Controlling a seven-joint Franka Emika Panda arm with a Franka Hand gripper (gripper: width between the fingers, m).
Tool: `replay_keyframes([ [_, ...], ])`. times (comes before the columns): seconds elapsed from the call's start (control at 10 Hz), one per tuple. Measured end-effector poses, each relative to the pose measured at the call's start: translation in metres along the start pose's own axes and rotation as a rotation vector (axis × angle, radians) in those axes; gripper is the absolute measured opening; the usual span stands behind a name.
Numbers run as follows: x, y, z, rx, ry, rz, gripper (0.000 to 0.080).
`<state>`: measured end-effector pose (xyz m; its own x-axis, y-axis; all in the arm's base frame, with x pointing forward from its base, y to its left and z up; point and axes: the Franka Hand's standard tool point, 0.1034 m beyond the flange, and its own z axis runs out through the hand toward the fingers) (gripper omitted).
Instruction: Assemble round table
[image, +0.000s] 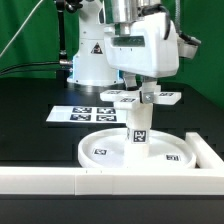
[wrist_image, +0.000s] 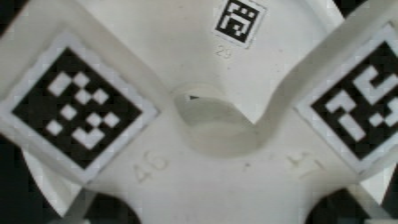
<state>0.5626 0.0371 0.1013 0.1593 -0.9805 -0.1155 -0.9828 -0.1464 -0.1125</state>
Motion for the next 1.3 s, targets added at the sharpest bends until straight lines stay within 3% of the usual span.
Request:
replay_keyframes([
  [0.4, 0.000, -0.001, 0.000, -0.005, -0.014, 0.433, 0.0445],
  [0.6, 0.000, -0.001, 0.000, -0.004, -0.014, 0.510, 0.0445],
  [0.8, 0.000, -0.001, -0.001, -0.003, -0.015, 0.489, 0.0614],
  [1.1, -0.004, -0.007, -0.024, 0.036, -0.047, 0.441, 0.0648],
  [1.3, -0.004, -0.005, -0.019, 0.029, -0.043, 0.401, 0.0648],
])
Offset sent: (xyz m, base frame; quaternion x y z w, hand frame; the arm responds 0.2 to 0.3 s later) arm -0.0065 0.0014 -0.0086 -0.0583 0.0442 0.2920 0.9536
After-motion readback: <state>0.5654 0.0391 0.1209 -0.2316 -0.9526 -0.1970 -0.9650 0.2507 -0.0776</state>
